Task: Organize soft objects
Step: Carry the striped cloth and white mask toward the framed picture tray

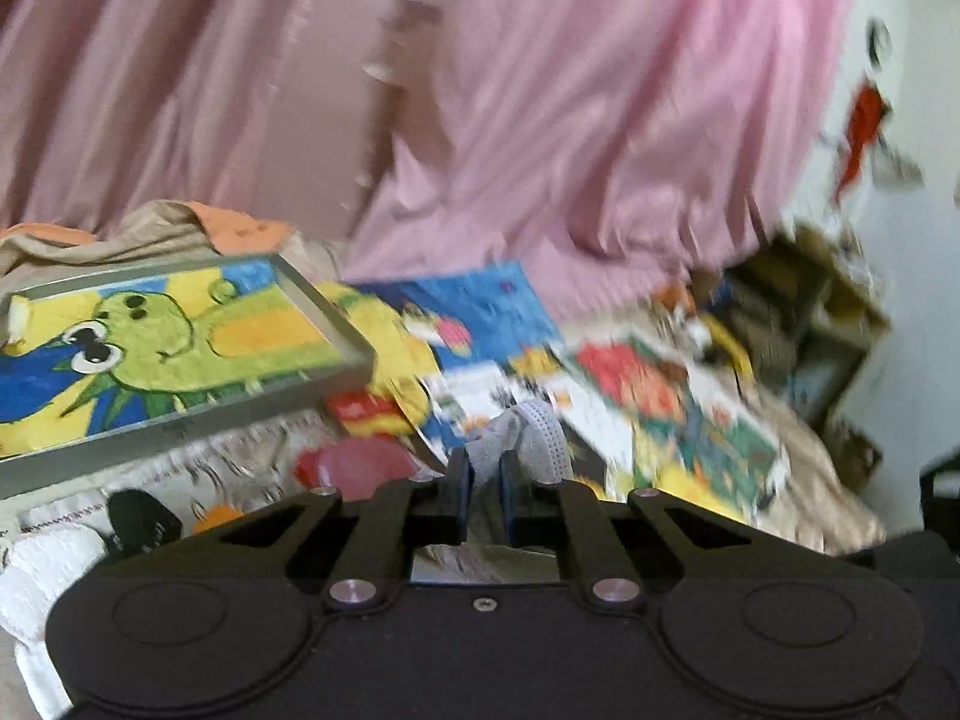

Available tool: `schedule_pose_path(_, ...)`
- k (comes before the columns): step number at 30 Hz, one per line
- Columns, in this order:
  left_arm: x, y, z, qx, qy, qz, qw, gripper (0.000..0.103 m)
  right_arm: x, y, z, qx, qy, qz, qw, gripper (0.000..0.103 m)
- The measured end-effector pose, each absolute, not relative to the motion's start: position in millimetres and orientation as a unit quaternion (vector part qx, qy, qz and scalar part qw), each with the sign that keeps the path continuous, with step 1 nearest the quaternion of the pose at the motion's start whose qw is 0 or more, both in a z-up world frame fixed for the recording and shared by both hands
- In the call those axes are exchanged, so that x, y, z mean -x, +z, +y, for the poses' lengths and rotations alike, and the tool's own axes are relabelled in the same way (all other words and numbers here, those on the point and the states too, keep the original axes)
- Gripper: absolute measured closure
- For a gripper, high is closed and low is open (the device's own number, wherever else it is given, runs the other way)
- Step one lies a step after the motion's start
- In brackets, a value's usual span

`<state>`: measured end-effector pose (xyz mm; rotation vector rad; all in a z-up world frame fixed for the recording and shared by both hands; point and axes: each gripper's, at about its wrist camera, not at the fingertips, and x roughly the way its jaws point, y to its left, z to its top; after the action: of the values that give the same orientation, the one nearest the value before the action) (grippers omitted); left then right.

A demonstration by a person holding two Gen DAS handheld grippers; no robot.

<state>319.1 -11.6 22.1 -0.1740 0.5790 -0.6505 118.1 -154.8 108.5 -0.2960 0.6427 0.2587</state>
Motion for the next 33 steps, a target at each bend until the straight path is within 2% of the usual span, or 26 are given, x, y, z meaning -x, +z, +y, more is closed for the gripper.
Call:
schedule_pose_path(4, -339, 25, 16, 0.132, -0.278, 0.256, 0.916, 0.093, -133, 135, -140, 0.185, 0.133, 0.286, 0.931, 0.096)
schedule_pose_path(12, -386, 17, 96, 0.221, -0.189, 0.225, 0.930, 0.093, -238, 154, -88, 0.218, 0.170, 0.226, 0.934, 0.096)
schedule_pose_path(21, -421, -9, 178, 0.307, -0.111, 0.192, 0.925, 0.093, -363, 110, -8, 0.218, 0.190, 0.200, 0.936, 0.096)
schedule_pose_path(33, -454, -56, 205, 0.312, -0.049, 0.225, 0.922, 0.093, -447, 58, 19, 0.213, 0.185, 0.209, 0.936, 0.096)
